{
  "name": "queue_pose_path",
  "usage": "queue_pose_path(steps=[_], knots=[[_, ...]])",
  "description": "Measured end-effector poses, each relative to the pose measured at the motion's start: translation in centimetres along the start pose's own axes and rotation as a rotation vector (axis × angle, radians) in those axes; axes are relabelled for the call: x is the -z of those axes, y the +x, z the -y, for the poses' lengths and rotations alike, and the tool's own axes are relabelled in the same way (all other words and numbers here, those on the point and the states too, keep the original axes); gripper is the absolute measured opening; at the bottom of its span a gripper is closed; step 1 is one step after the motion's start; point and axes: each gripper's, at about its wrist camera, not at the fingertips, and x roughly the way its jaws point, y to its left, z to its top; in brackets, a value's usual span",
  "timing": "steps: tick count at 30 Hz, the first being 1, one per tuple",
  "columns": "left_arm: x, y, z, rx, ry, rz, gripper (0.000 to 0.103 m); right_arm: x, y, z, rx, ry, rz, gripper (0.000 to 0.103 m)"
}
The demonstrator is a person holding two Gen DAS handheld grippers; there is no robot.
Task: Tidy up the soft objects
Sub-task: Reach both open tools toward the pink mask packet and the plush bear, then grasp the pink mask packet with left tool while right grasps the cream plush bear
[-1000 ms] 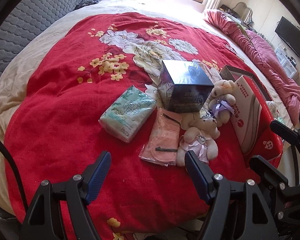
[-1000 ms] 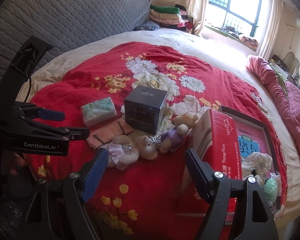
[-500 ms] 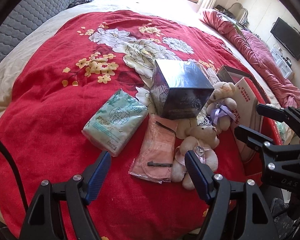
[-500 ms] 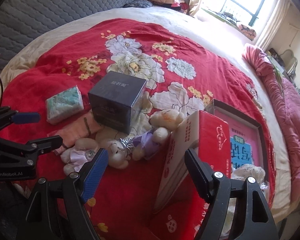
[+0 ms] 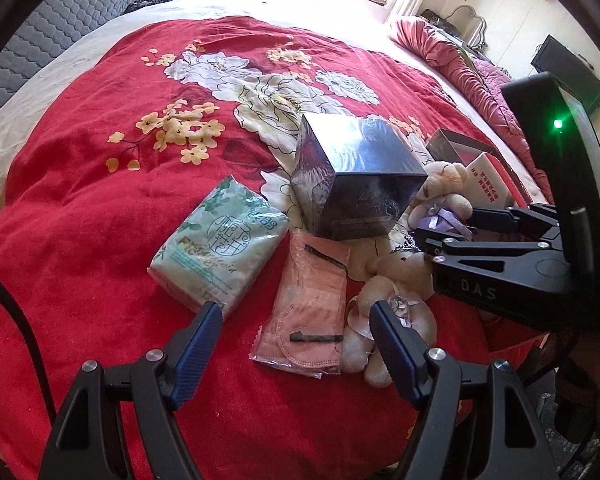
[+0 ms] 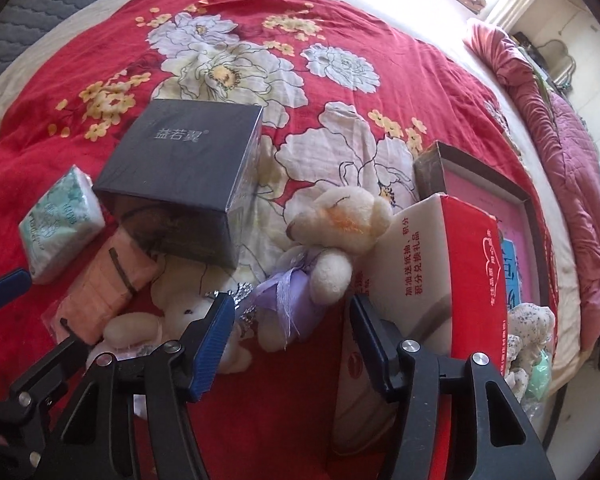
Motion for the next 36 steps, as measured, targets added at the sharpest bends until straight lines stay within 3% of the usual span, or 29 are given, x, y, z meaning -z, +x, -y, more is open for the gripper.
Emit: queue_pose_path(steps=[3, 8, 13, 15, 18, 21, 23, 25, 26, 28, 32, 36], knots=[[-0.5, 0.4, -0.2, 0.008, -0.010, 0.001, 0.076, -0.9, 0.7, -0.3, 0.038, 0.011, -0.005, 0.061], [-0.9, 1.4, -0.2, -0.011, -0.001, -0.012, 0.076, -1.4, 2.2, -2.0, 0.153, -0.115, -0.029, 0.060], [-1.1, 2.1, 0.5, -0.057, 0.039, -0.009, 0.075, -1.0, 3.2, -2.9, 0.215, -0.242, 0.033, 0.043], [-1.2, 2.3, 0.8, -0.081, 0.054, -0.006, 0.075, -0.6, 3.4, -3.3, 0.232, -0.311, 0.073, 0.041], [-1.3, 2.6, 1.4, -0.104, 0.086, -0.003, 0.075, -0.2, 2.6, -2.4, 0.181, -0.278, 0.125, 0.037], [-1.4, 2.8, 1.6, -0.104, 0.089, 0.001, 0.072, 0.1, 1.2, -1.2, 0.056, -0.204, 0.179, 0.034], [-1.5, 2.7, 1.5, -0.097, 0.085, 0.005, 0.062, 0.3, 0.5, -0.4, -0.020, -0.158, 0.182, 0.034], [-1.5, 2.7, 1.1, -0.061, 0.064, 0.004, 0.032, 0.6, -0.3, 0.3, -0.113, -0.092, 0.195, 0.034], [-1.6, 2.9, 0.8, -0.020, 0.041, -0.011, 0.023, 0.8, -0.6, 0.5, -0.128, -0.079, 0.193, 0.034], [-1.4, 3.2, 0.3, 0.008, 0.019, -0.028, 0.022, 1.1, -1.6, 0.5, -0.144, -0.092, 0.209, 0.034], [-1.5, 2.8, -0.9, 0.050, -0.030, -0.021, 0.007, 2.3, -2.9, 1.5, -0.221, -0.053, 0.203, 0.034], [-1.5, 2.1, -1.7, 0.063, -0.056, 0.002, 0.001, 3.5, -4.4, 2.0, -0.232, -0.064, 0.230, 0.034]])
